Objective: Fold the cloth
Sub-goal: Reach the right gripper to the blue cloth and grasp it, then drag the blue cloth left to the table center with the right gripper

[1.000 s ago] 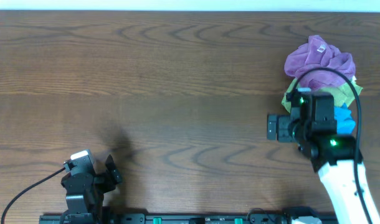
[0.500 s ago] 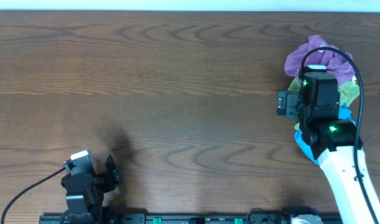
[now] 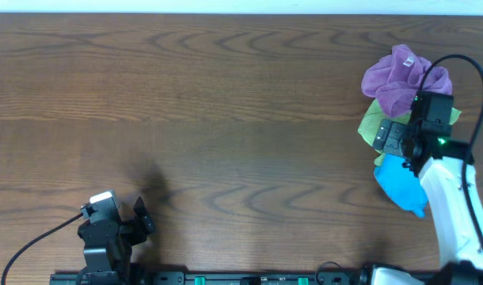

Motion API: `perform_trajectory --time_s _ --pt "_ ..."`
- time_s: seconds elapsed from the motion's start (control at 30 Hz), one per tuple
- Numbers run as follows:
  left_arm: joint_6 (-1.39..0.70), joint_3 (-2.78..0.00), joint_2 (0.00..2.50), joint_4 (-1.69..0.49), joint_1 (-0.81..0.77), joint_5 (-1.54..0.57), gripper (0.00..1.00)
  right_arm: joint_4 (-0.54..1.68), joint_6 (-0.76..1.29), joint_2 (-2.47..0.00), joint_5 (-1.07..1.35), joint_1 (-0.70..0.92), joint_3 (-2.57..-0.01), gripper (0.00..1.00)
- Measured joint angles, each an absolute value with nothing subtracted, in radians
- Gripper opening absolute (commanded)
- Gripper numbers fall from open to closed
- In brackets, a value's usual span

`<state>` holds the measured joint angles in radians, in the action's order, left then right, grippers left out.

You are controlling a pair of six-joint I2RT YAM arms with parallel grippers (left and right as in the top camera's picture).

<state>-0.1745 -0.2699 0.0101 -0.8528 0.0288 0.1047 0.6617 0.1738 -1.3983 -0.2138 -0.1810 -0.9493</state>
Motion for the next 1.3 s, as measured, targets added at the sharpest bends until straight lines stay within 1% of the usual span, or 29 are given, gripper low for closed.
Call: perform_trajectory --time_s 0.13,0.23,0.27,0.33,0.4,0.53,0.6,0.63,0.67,0.83,1.07,1.2,1.3 --pt "-0.175 -0.270 0.010 -0.853 0.029 0.105 0.95 0.661 0.197 -1.463 -0.190 -0.181 -0.949 0.99" --pt "-0.175 -0.270 0.010 -0.853 0.029 0.105 0.95 0.660 0.205 -1.509 -0.181 -0.181 -0.949 0.96" --pt "-0.175 -0.270 0.010 -0.853 0.029 0.105 0.95 0.657 0.206 -1.523 -0.179 -0.181 -0.949 0.94" --pt "-0.175 -0.270 0.010 -0.853 0.029 0.105 0.95 0.648 0.208 -1.547 -0.176 -0.181 -0.949 0.83" --pt "-0.175 -0.270 0.010 -0.853 0.029 0.105 0.95 0.639 0.213 -1.562 -0.175 -0.181 -0.949 0.70" --pt "-0.174 -0.270 0.010 -0.853 0.029 0.105 0.95 0.627 0.219 -1.564 -0.176 -0.181 -0.949 0.40" --pt "-0.175 -0.270 0.010 -0.853 0.029 0.105 0.95 0.627 0.221 -1.564 -0.175 -0.181 -0.949 0.22" --pt "-0.175 -0.270 0.010 -0.853 0.029 0.105 0.95 0.627 0.225 -1.563 -0.177 -0.181 -0.949 0.09" --pt "-0.175 -0.270 0.010 -0.853 0.029 0.105 0.95 0.628 0.226 -1.560 -0.178 -0.181 -0.949 0.01" --pt "-0.175 -0.270 0.010 -0.853 0.029 0.105 0.95 0.631 0.228 -1.501 -0.176 -0.181 -0.949 0.01" --pt "-0.175 -0.270 0.010 -0.853 0.029 0.105 0.95 0.685 0.194 -1.311 -0.162 -0.176 -0.949 0.01" --pt "-0.175 -0.270 0.010 -0.853 0.029 0.105 0.95 0.746 0.153 -1.215 -0.152 -0.134 -0.949 0.01" --pt "-0.175 -0.270 0.010 -0.853 0.029 0.105 0.95 0.793 0.127 -1.131 -0.147 -0.067 -0.949 0.01"
